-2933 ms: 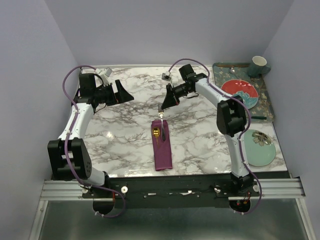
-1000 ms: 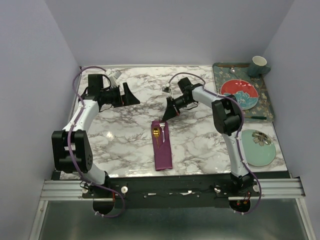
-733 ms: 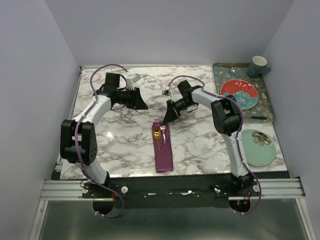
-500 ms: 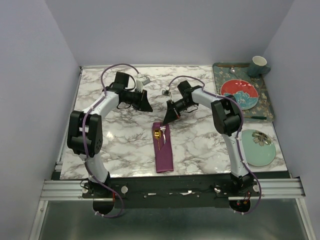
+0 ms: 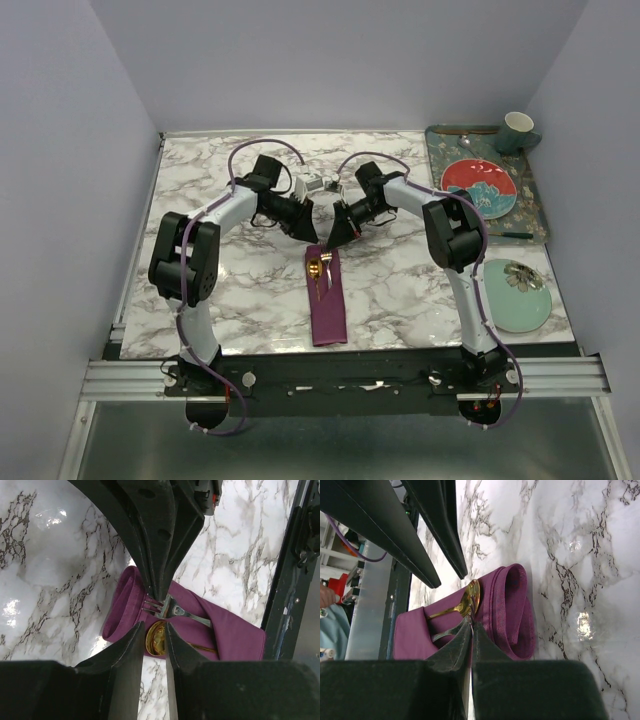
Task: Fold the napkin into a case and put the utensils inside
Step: Insert the fork into the folded napkin, then pass from the right arm to the left
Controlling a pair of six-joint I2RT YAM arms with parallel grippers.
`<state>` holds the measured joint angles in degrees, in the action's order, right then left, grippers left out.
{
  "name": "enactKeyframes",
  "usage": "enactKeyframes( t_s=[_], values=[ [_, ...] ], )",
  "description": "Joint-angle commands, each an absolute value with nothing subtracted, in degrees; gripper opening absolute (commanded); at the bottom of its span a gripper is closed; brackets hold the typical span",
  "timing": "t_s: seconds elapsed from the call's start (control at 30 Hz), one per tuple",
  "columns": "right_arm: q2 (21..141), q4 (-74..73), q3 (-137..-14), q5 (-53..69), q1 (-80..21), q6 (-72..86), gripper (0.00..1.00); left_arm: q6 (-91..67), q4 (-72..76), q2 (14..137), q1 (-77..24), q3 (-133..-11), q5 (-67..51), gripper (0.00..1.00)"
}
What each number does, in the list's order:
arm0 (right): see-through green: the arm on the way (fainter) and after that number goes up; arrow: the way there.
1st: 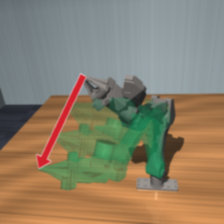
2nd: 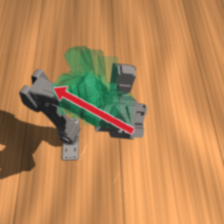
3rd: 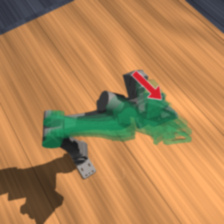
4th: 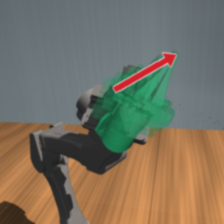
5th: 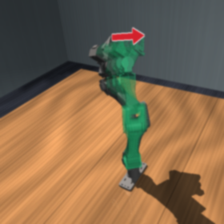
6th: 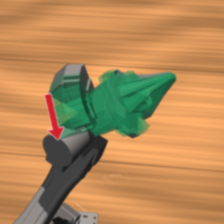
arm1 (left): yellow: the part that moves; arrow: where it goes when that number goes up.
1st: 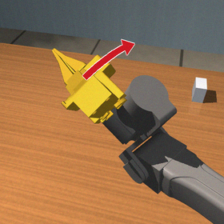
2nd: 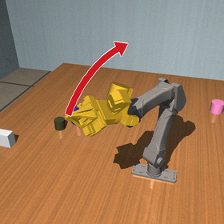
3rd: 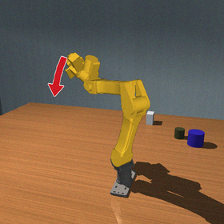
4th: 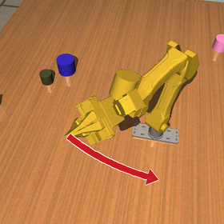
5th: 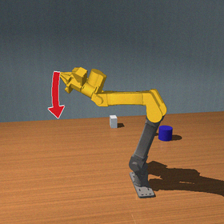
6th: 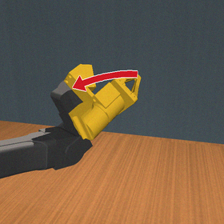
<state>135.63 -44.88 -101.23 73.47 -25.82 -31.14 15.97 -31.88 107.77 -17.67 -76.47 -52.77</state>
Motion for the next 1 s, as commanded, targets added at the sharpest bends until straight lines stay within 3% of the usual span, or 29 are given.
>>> enactKeyframes(
  t_s=[0.0, 0.3, 0.6, 0.73, 0.83, 0.97],
  values=[
    [133.1, -46.0, -100.6, 75.1, -26.4, -32.8, 0.11, 18.2, -31.9, 109.4, -18.4, -78.4, -53.1, 0.34],
    [133.6, -47.3, -101.2, 75.4, -26.3, -33.8, 0.12, 18.5, -30.5, 110.4, -19.7, -78.7, -52.5, 0.42],
    [133.9, -47.9, -101.2, 75.9, -26.4, -34.7, 0.12, 18.7, -28.7, 111.7, -20.7, -79.4, -51.9, 0.41],
    [133.9, -48.2, -101.3, 75.8, -26.4, -35.0, 0.13, 19.4, -28.7, 112.0, -21.0, -79.5, -52.4, 0.29],
    [134.2, -48.8, -101.6, 75.6, -26.3, -34.9, 0.21, 20.2, -29.1, 112.1, -21.3, -79.4, -53.0, 0.16],
    [134.7, -48.8, -102.7, 74.7, -26.3, -33.1, 0.28, 20.6, -30.0, 112.7, -21.6, -79.5, -53.3, 0.06]
  ],
)
